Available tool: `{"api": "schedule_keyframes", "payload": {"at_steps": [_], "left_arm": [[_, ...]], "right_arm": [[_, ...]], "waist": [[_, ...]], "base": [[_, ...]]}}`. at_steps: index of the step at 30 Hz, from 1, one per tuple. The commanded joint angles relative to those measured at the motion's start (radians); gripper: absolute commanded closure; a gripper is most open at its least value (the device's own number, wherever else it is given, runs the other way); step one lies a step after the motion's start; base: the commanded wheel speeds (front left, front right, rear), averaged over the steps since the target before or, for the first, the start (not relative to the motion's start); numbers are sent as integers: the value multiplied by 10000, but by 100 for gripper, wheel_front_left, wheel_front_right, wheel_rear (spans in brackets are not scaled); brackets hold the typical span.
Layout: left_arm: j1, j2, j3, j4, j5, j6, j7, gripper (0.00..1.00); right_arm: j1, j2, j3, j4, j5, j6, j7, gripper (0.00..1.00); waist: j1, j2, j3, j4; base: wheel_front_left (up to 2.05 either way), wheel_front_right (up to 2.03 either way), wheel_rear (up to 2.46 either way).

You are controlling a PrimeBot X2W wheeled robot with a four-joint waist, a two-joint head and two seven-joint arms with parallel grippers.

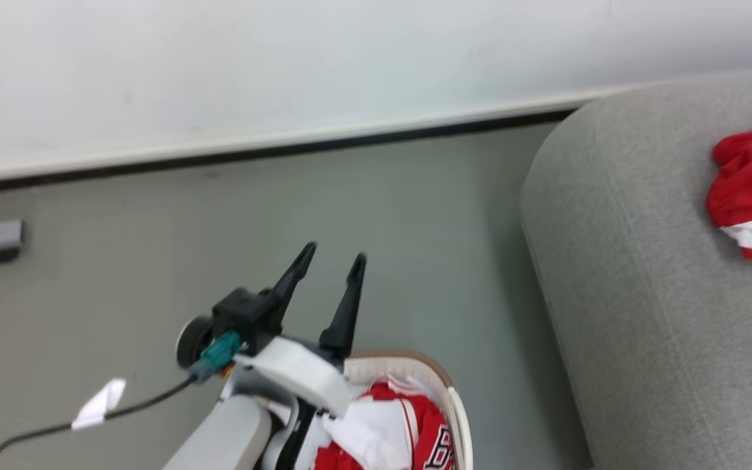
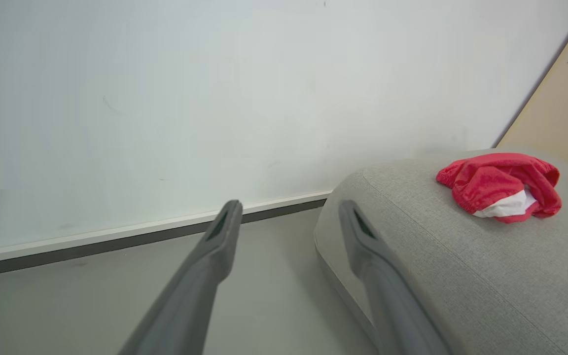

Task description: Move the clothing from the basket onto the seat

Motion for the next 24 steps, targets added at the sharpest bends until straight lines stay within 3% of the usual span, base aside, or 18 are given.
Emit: {"api": "schedule_keyframes", "payload": {"at_steps": [1,8,15,24], "left_arm": [[258,96,50,40,-54,69,-101,0],[1503,420,675,-91,-104,606,-507,0],[2683,381,1563,-171,227,924,-582,0],[3843,-192,2594,-431,1075,553,-582,0]], "right_arm": [[294,-5,78,-206,100,-25,-27,0],[1923,428,1446,-1649,622,-25,-28,0],[3195,809,2481,-2172,792,-25,-28,0],[4483,1034,3328,-2146,627,-25,-28,0]], "waist": [[3,-1,-691,-79],[3,-1,-1394,-43],[3,-1,-1877,63],[3,-1,-2220,272]], "base": [[0,0,0],[0,0,0],[0,0,0],[0,0,0]]}}
